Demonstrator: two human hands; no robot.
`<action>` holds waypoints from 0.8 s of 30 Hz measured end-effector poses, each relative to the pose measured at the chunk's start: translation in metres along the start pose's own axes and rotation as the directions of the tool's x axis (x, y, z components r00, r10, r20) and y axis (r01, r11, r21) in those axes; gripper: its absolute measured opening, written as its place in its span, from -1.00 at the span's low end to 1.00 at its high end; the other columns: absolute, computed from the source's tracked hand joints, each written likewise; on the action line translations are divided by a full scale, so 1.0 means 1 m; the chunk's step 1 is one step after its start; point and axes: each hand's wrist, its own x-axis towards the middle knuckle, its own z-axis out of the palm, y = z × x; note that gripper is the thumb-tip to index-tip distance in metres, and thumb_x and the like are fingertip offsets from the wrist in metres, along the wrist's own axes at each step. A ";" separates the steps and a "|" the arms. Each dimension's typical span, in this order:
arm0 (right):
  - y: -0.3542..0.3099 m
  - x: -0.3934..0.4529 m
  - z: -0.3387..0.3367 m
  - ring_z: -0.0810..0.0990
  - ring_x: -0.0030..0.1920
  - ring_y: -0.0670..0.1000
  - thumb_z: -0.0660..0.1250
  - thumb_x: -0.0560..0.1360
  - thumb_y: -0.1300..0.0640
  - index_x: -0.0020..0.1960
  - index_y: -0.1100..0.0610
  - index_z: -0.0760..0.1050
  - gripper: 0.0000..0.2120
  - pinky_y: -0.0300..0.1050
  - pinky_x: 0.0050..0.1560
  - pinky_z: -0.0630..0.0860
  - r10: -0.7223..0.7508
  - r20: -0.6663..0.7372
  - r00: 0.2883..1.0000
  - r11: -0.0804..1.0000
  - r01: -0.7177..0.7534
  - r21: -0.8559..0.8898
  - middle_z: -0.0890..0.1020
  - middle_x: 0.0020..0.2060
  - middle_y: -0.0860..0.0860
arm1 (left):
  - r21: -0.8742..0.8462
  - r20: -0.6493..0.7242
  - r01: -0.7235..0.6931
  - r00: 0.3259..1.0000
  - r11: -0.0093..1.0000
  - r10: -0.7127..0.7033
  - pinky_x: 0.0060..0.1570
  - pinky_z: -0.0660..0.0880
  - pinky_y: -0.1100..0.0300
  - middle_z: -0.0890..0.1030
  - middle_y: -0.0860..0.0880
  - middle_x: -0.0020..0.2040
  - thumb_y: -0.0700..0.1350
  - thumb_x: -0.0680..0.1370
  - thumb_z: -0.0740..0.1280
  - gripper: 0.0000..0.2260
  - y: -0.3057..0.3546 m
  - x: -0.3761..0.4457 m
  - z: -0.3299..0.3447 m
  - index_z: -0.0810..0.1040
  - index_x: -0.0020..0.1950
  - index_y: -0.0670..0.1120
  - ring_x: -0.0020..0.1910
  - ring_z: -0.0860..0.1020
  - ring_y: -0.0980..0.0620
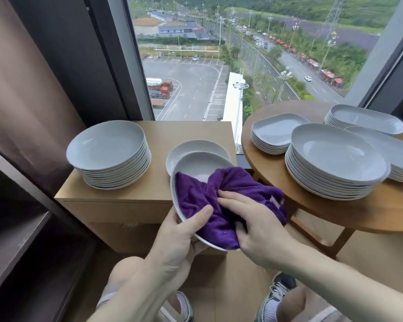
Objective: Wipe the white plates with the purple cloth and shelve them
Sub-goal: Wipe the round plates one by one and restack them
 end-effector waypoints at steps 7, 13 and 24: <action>-0.005 0.000 -0.007 0.48 0.41 -0.19 0.38 0.42 0.35 0.25 0.09 0.67 -0.57 -0.10 0.42 0.44 -0.233 0.181 0.955 0.971 0.219 0.096 0.62 0.33 -0.11 | -0.223 -0.037 0.121 0.990 0.967 -0.133 0.20 0.55 -0.13 0.70 -0.27 0.18 0.00 0.59 0.34 -0.61 0.011 -0.006 0.005 0.63 0.29 -0.24 0.11 0.71 -0.20; -0.018 0.002 -0.022 0.59 0.17 -0.14 0.16 0.42 0.12 0.01 0.06 0.67 -0.67 -0.06 0.26 0.50 0.014 0.042 0.999 0.983 -0.021 0.182 0.65 0.06 -0.18 | -0.053 -0.090 0.057 0.994 0.997 -0.061 -0.55 0.50 0.30 0.54 -0.25 -0.40 -0.41 0.60 0.17 -0.74 0.012 0.000 -0.010 0.47 -0.28 -0.31 -0.58 0.57 0.04; -0.024 -0.006 -0.004 -0.31 0.61 -0.13 0.04 0.67 -0.26 0.66 -0.12 -0.25 -0.29 -0.07 0.62 -0.25 0.250 0.296 0.922 0.967 -0.220 -0.132 -0.32 0.63 -0.13 | -0.137 0.053 0.099 0.994 0.986 -0.092 0.44 0.41 -0.19 0.65 -0.24 0.30 0.00 0.59 0.32 -0.57 0.001 -0.001 -0.002 0.58 0.40 -0.16 0.30 0.62 -0.23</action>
